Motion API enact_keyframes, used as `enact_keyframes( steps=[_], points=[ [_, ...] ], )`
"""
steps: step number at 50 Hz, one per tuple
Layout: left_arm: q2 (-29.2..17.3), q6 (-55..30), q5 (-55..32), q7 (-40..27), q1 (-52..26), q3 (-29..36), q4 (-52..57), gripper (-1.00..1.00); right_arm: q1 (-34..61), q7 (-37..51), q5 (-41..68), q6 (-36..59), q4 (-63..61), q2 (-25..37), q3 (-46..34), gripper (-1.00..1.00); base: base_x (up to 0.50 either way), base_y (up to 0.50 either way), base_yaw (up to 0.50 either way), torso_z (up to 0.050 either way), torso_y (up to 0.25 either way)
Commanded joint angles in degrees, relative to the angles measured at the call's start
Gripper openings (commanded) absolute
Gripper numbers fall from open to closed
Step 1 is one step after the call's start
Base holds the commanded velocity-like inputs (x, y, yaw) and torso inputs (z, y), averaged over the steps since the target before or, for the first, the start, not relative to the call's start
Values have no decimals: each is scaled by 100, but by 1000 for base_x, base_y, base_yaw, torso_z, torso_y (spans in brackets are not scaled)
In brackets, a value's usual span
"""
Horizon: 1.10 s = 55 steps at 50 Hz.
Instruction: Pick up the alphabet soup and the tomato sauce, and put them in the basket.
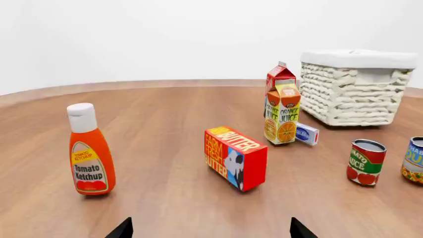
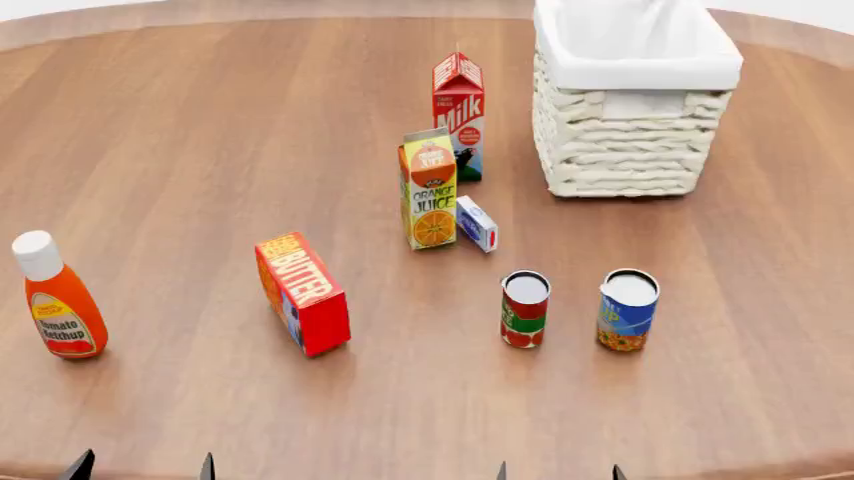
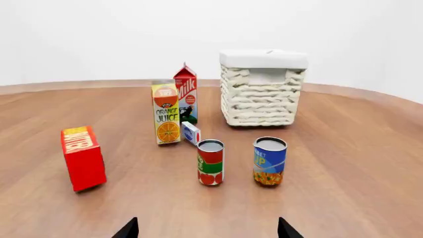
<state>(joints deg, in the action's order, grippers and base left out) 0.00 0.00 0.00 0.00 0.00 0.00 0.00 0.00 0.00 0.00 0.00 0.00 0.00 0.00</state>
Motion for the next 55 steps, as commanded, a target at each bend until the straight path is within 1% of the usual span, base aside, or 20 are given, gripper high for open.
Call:
enact_keyframes(
  steps=[1, 9, 11, 12, 13, 14, 17, 18, 20, 22, 23, 24, 25, 26, 31, 32, 38, 40, 52, 55],
  points=[
    [-70, -118, -264, -82, -37, 43, -8, 100, 21, 142, 40, 37, 6, 88, -127, 100, 0, 0, 0, 0, 0],
    [-226, -17, -368, -301, -24, 217, 84, 100, 86, 424, 104, 70, 42, 227, -265, 100, 0, 0, 0, 0, 0],
    [-300, -25, -171, -407, -36, 308, 61, 100, 74, 467, 130, 56, 41, 256, -273, 100, 0, 0, 0, 0, 0],
    [-296, -13, -244, -409, -24, 289, 62, 100, 63, 483, 154, 69, 18, 263, -279, 100, 0, 0, 0, 0, 0],
    [-276, 88, -502, -306, 41, 239, 191, 100, 51, 503, 172, 63, 18, 268, -285, 100, 0, 0, 0, 0, 0],
    [-295, 39, -346, -454, 27, 247, 195, 100, 25, 521, 176, 63, -1, 277, -303, 100, 0, 0, 0, 0, 0],
    [-377, -16, -279, -464, 29, 336, 232, 100, -57, 593, 195, 121, -142, 312, -318, 100, 0, 0, 0, 0, 0],
    [-417, -180, -122, -539, -9, 395, 360, 100, -37, 613, 209, 101, -114, 322, -313, 100, 0, 0, 0, 0, 0],
    [-478, -203, -50, -544, 16, 455, 587, 100, -39, 654, 188, 177, -262, 347, -348, 100, 0, 0, 0, 0, 0],
    [-506, -498, -150, -519, 93, 448, 1102, 100, -66, 688, 175, 410, -702, 376, -389, 100, 0, 0, 0, 0, 0],
    [-514, -329, -220, -495, 120, 427, 1175, 100, -82, 694, 181, 462, -862, 391, -404, 100, 0, 0, 0, 0, 0],
    [-538, -413, -374, -428, 187, 403, 1459, 100, -100, 706, 202, 572, -1123, 405, -406, 100, 0, 0, 0, 0, 0],
    [-554, -583, -351, -481, 193, 394, 1648, 100, -107, 710, 204, 644, -1313, 424, -423, 100, 0, 0, 0, 0, 0],
    [-578, -561, -403, -448, 182, 398, 1788, 100, -119, 737, 163, 753, -1554, 445, -450, 100, 0, 0, 0, 0, 0],
    [-647, -1013, -347, -544, 184, 463, 2536, 100, -151, 814, 111, 1223, -2423, 540, -480, 100, 0, 0, 0, 0, 0],
    [-668, -1185, -340, -576, 195, 463, 2849, 100, -149, 832, 115, 1386, -2732, 559, -467, 100, 0, 0, 0, 0, 0],
    [-721, -1700, -469, -678, 208, 415, 3751, 100, -94, 874, 77, 1948, -3665, 654, -561, 100, 0, 0, 0, 0, 0],
    [-724, -1792, -552, -698, 223, 381, 3943, 100, -74, 933, -315, 1985, -3814, 792, -785, 100, 0, 0, 0, 0, 0],
    [-888, -2568, -660, -863, 101, 389, 5167, 100, 108, 919, -246, 2773, -4860, 801, -892, 100, 0, 0, 0, 0, 0],
    [-917, -2732, -668, -899, 69, 415, 5407, 100, 100, 932, -130, 2753, -4915, 784, -808, 100, 0, 0, 0, 0, 0]
  ],
)
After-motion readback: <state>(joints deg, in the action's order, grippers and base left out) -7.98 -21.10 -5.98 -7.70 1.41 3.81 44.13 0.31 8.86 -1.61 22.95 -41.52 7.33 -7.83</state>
